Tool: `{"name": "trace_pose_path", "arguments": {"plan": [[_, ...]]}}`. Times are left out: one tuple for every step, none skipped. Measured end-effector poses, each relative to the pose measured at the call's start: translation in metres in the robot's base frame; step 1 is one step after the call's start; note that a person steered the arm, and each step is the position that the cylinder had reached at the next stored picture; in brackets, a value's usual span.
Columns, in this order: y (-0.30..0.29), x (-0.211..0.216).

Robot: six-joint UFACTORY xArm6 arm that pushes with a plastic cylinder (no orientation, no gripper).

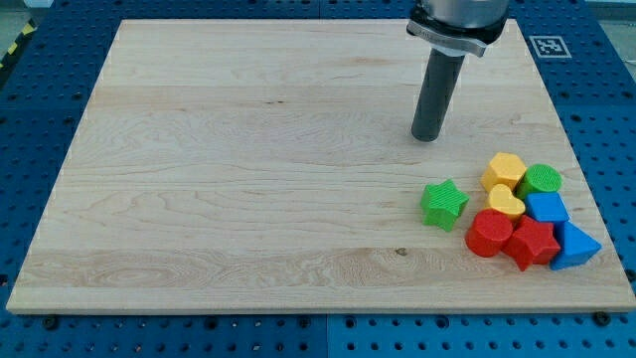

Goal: Move the arm slightly towards the green star

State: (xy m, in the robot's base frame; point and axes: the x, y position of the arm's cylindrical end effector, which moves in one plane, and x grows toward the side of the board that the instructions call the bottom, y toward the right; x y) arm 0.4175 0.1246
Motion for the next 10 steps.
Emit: {"name": "trace_pose_path", "arguments": {"plan": [[0.001, 0.0], [0.002, -0.002], [0.002, -0.002], [0.002, -0.002], [0.002, -0.002], [0.002, 0.001], [0.002, 0.003], [0.002, 0.008], [0.002, 0.008], [0.002, 0.016]]}}
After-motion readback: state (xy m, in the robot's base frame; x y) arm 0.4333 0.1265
